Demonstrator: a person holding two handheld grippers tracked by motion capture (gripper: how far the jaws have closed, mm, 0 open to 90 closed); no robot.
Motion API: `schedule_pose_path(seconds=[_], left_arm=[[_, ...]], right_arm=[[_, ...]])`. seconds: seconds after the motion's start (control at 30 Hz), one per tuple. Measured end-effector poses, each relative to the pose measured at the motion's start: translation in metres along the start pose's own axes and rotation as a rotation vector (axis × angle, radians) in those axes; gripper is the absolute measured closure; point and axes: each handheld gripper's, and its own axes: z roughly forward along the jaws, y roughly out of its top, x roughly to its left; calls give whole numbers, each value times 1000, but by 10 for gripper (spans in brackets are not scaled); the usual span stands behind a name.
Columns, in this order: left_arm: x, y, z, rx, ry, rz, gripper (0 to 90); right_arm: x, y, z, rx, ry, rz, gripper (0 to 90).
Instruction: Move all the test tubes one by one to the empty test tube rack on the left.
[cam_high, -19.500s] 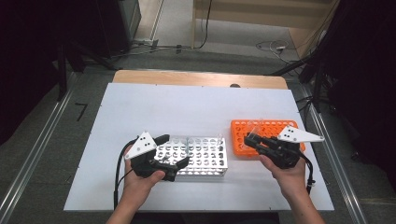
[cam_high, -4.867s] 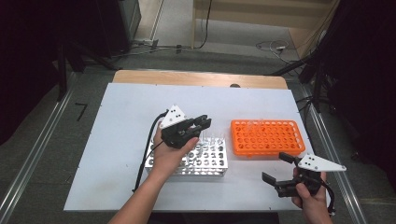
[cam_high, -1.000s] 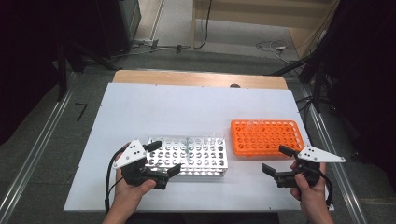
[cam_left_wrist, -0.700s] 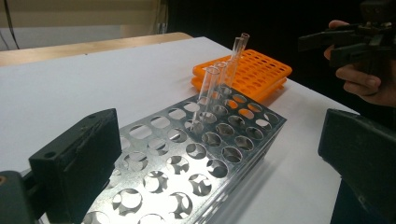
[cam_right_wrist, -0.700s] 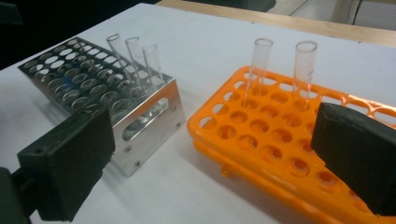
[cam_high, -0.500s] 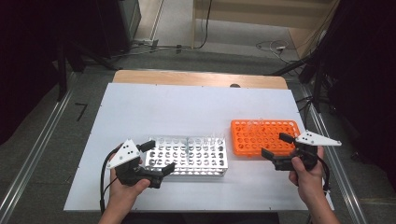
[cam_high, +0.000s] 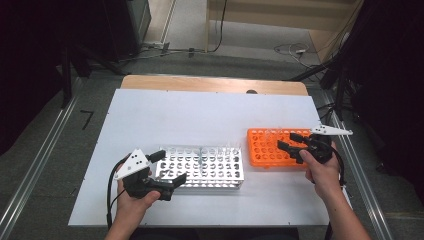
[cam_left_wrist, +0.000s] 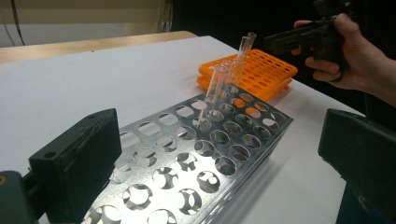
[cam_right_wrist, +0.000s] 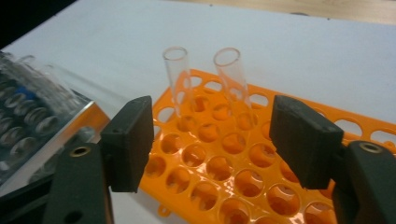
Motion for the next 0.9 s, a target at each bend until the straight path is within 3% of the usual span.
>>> schedule_pose_path(seconds=[0.27,0.57,0.9], left_arm=[[-1,0,1,4,-4,2,0],[0,-1,1,-1,-4,-6,0],[-1,-2,2,3,-3,-4,0]], right_arm=[[-5,2,26,48,-46,-5,499],[-5,4,46,90,-105,-20,608],[-2,2,53,89,-165,-41,681]])
